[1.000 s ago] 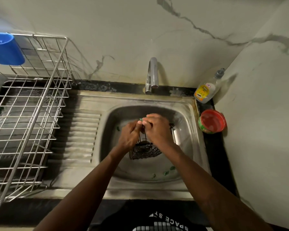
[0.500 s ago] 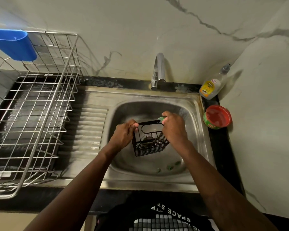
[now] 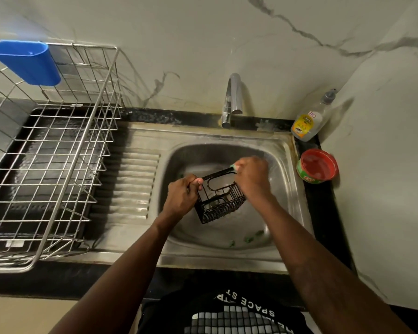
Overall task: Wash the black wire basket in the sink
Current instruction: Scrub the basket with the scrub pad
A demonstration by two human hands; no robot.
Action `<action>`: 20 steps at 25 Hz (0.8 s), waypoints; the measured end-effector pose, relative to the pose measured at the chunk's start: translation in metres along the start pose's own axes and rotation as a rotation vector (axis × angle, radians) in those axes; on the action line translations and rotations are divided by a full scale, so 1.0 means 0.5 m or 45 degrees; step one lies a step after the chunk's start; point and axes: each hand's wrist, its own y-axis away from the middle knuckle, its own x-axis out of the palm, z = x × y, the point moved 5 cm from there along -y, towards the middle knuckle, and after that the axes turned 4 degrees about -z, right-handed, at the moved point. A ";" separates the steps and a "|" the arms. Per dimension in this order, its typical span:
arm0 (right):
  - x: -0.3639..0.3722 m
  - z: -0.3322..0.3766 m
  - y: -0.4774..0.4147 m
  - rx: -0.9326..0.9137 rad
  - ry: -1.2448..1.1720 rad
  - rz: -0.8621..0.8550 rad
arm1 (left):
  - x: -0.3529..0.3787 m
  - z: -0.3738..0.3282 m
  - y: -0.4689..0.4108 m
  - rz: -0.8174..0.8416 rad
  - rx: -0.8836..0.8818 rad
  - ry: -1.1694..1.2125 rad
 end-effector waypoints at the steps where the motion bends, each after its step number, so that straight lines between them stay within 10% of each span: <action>1: -0.008 -0.024 -0.014 0.068 -0.027 -0.023 | 0.003 -0.002 0.003 -0.018 -0.047 0.012; 8: 0.078 0.114 0.088 -0.438 -0.006 0.160 | -0.007 -0.020 0.013 -0.106 -0.264 0.070; 15: 0.009 -0.010 0.003 -0.111 0.011 -0.022 | 0.016 -0.050 0.037 -0.109 -0.303 0.102; 20: 0.060 0.035 0.113 -0.442 -0.118 0.092 | -0.002 -0.046 0.013 -0.162 -0.385 0.104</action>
